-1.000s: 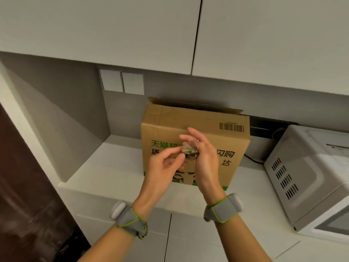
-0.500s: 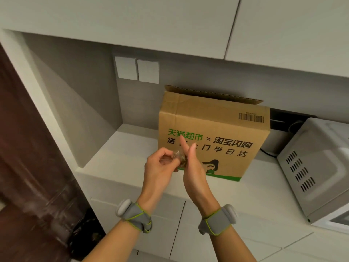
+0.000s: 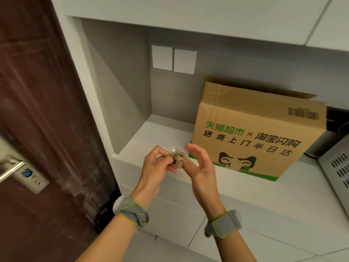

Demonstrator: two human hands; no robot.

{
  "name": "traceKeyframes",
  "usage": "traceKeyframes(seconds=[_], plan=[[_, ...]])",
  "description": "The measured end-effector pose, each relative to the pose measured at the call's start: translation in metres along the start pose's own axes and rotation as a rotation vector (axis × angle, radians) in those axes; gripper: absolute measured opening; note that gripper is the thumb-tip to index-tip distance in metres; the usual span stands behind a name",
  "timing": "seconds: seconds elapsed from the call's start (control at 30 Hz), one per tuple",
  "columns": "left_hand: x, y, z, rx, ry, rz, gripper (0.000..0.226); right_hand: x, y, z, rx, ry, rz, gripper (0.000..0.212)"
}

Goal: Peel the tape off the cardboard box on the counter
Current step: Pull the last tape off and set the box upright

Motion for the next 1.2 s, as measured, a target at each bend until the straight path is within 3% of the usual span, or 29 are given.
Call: traceKeyframes(seconds=[0.2,0.33,0.43,0.57,0.67,0.77,0.83,1.0,1.13,1.2], plan=[[0.038,-0.018,-0.013,0.092,0.053,-0.092,0.025,-0.029,0.026,-0.006,-0.071,-0.014,-0.073,0.01],[0.064,-0.032,-0.03,0.055,0.18,0.137,0.019,-0.051,0.048,-0.013,-0.08,-0.072,-0.162,0.005],[0.071,-0.037,-0.042,0.031,0.221,0.255,0.028,-0.061,0.062,-0.017,-0.079,-0.083,-0.192,0.005],[0.075,-0.04,-0.056,-0.014,0.206,0.39,0.031,-0.069,0.082,-0.028,-0.143,-0.027,-0.083,0.003],[0.087,-0.046,-0.062,-0.036,0.249,0.396,0.024,-0.079,0.103,-0.04,-0.224,-0.038,0.014,0.01],[0.102,-0.059,-0.073,0.064,0.336,0.369,0.013,-0.09,0.118,-0.051,-0.308,-0.048,0.084,0.027],[0.12,-0.076,-0.081,0.119,0.446,0.363,0.009,-0.104,0.131,-0.058,-0.353,-0.105,0.12,0.029],[0.157,-0.102,-0.091,0.209,0.626,0.155,0.023,-0.133,0.152,-0.071,-0.231,-0.349,0.035,0.017],[0.188,-0.131,-0.089,0.324,0.696,-0.089,0.026,-0.157,0.184,-0.075,-0.149,-0.568,-0.226,0.034],[0.213,-0.157,-0.079,0.386,0.689,-0.098,0.016,-0.175,0.212,-0.072,-0.126,-0.636,-0.36,0.044]])
Point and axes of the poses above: each hand's wrist, its own z-axis towards the middle knuckle, its own x-axis out of the back of the hand, y = z × x, the point moved 6 cm from there along z, towards the middle knuckle
